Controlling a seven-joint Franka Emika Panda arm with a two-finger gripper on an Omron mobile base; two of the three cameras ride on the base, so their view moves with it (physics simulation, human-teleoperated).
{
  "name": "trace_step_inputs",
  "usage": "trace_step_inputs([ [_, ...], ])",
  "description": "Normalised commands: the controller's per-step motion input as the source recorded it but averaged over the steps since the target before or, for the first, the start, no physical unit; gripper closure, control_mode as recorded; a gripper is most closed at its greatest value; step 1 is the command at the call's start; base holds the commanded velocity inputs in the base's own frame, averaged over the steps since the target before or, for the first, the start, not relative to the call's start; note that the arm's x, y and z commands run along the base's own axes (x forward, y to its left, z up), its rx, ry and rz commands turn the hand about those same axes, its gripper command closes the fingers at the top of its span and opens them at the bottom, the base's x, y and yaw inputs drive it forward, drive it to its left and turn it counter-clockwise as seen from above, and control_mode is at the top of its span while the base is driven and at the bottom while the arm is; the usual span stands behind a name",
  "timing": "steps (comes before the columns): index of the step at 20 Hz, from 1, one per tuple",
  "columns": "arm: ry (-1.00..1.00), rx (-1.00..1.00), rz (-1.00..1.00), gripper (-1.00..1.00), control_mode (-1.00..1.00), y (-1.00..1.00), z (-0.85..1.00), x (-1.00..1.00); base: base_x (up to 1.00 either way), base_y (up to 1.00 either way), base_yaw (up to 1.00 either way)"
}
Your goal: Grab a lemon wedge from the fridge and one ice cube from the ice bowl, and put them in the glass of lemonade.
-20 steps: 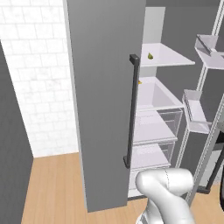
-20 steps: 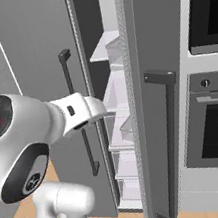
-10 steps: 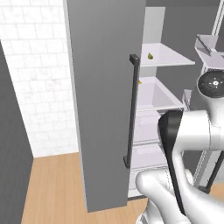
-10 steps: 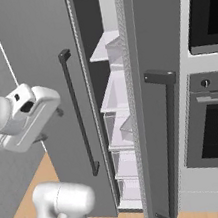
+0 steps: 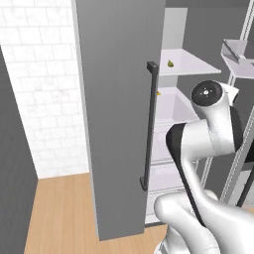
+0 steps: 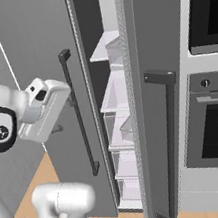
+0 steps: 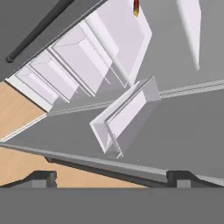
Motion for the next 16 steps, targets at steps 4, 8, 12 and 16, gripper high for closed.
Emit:
trace_step_inputs([
  [4,0.00,-0.04,0.00,-1.00,-1.00,-0.62,-0.41,0.37,0.00,0.00,0.00],
  [8,0.00,-0.04,0.00,-1.00,-1.00,-0.66,-0.54,0.36,0.00,0.00,0.00],
  [12,-0.04,-0.05,0.00,-1.00,-1.00,-0.33,-0.71,0.39,0.00,0.00,0.00],
  [16,-0.07,-0.06,0.00,-1.00,-1.00,-0.05,-0.69,0.48,0.00,0.00,0.00],
])
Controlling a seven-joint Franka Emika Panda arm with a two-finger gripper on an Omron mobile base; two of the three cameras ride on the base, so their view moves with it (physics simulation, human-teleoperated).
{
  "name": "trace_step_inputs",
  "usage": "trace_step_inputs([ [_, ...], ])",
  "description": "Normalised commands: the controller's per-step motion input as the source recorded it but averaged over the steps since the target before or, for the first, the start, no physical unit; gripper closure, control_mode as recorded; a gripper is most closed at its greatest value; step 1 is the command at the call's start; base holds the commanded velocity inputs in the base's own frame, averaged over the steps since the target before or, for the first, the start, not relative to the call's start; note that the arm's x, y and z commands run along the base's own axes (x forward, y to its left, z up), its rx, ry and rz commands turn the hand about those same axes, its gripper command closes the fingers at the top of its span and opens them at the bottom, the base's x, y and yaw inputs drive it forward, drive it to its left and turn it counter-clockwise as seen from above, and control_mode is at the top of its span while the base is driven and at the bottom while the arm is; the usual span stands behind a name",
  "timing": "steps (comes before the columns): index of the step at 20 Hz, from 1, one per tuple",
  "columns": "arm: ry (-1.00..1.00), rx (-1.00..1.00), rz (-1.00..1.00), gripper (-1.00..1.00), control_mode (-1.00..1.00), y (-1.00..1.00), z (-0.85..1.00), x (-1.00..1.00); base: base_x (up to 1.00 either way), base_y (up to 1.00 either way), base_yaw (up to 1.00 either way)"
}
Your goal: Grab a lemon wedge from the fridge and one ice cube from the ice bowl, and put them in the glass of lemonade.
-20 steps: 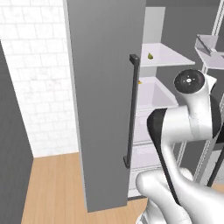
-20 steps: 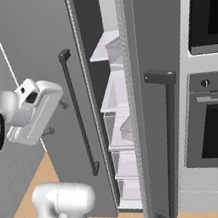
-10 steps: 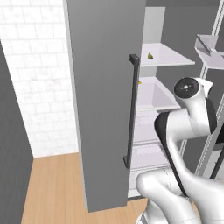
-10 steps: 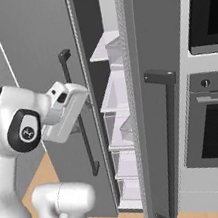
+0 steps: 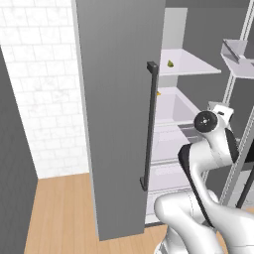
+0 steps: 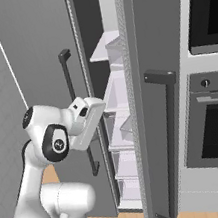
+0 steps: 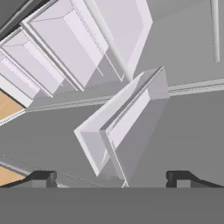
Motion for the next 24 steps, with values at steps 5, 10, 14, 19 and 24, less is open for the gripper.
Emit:
trace_step_inputs([
  [5,-0.02,-0.02,0.00,-1.00,-1.00,-0.03,-0.37,0.65,0.00,0.00,0.00],
  [10,0.00,0.00,-0.04,-1.00,-1.00,-0.19,-0.02,0.57,0.00,0.00,0.00],
  [14,0.00,0.00,-0.06,-1.00,-1.00,-0.39,0.00,0.53,0.00,0.00,0.00],
  [19,0.00,0.00,-0.11,-1.00,-1.00,-0.61,0.00,0.26,0.00,0.00,0.00],
  [24,0.00,0.00,-0.22,-1.00,-1.00,-1.00,0.00,-0.53,0.00,0.00,0.00],
])
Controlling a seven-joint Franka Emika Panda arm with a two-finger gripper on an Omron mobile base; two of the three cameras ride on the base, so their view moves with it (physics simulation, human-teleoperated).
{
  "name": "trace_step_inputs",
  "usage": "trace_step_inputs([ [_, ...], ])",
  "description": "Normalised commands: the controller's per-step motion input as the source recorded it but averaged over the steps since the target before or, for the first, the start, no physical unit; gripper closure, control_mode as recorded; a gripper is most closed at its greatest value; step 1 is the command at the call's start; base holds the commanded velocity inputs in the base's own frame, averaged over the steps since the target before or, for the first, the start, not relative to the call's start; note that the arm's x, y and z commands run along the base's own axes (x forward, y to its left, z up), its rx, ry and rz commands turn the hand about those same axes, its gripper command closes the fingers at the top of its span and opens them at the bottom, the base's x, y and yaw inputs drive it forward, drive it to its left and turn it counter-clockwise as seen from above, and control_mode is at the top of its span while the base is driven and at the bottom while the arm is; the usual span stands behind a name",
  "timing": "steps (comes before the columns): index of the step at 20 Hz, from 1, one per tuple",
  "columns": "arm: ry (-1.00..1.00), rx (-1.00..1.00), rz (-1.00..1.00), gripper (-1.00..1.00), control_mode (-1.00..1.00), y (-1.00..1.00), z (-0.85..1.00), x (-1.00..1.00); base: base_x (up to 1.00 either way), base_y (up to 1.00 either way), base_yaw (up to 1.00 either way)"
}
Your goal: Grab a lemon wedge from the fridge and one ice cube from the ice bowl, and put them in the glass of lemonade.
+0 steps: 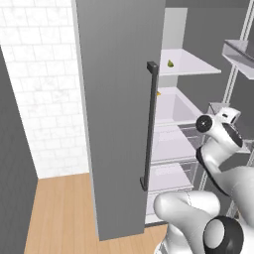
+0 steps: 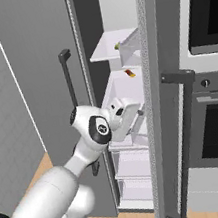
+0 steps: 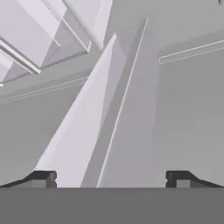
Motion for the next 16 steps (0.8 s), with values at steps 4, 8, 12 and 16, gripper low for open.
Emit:
trace_step_inputs([
  [4,-0.04,0.00,-0.19,-1.00,-1.00,-1.00,0.00,-0.98,0.00,0.00,0.00],
  [8,-0.33,-0.01,-0.01,-1.00,-1.00,-0.02,0.42,-0.87,0.00,0.00,0.00],
  [12,-0.44,-0.07,0.03,-1.00,-1.00,0.83,0.85,-0.65,0.00,0.00,0.00],
  [16,-0.21,0.00,0.06,-1.00,-1.00,1.00,0.77,-0.60,0.00,0.00,0.00],
])
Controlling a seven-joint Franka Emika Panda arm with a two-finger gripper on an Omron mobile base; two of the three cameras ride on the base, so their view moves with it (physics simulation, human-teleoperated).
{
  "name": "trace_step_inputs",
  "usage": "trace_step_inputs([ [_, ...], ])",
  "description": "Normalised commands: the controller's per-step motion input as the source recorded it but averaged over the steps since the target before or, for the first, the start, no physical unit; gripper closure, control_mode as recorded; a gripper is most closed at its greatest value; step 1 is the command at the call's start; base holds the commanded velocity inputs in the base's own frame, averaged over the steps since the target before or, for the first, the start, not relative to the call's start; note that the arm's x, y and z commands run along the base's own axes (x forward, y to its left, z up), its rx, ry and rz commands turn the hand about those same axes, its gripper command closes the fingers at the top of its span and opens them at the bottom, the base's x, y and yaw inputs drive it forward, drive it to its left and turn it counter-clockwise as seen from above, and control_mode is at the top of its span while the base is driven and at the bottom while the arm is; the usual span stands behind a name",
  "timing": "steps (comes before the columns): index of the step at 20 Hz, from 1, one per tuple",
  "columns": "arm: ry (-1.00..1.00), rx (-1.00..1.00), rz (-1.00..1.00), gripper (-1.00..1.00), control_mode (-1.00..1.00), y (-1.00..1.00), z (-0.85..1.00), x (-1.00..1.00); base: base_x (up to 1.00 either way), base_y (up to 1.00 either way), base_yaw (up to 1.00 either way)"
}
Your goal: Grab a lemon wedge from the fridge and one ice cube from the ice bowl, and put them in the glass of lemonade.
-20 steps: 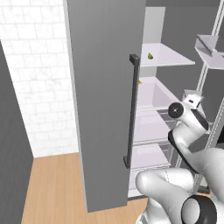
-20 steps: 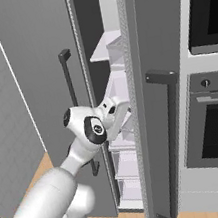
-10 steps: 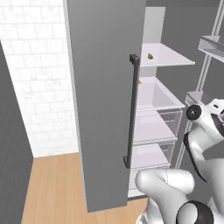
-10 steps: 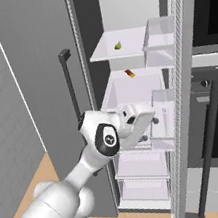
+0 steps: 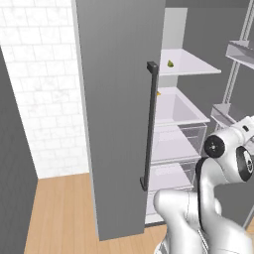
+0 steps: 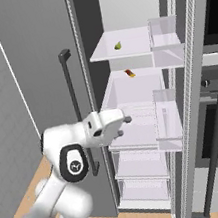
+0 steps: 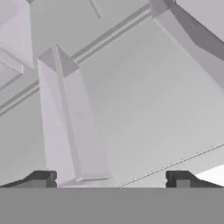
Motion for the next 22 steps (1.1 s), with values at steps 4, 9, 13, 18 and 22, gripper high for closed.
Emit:
trace_step_inputs([
  [4,-0.02,0.12,0.00,-1.00,-1.00,1.00,0.46,-0.39,0.00,0.00,0.00],
  [9,-0.06,0.41,0.00,-1.00,-1.00,0.94,0.13,-0.55,0.00,0.00,0.00],
  [13,-0.17,0.66,0.02,-1.00,-1.00,0.68,-0.56,-0.15,0.00,0.00,0.00],
  [18,-0.17,0.67,0.12,-1.00,-1.00,0.42,-0.62,-0.18,0.00,0.00,0.00],
  [22,-0.10,0.42,0.03,-1.00,-1.00,0.44,-0.35,-0.40,0.00,0.00,0.00],
])
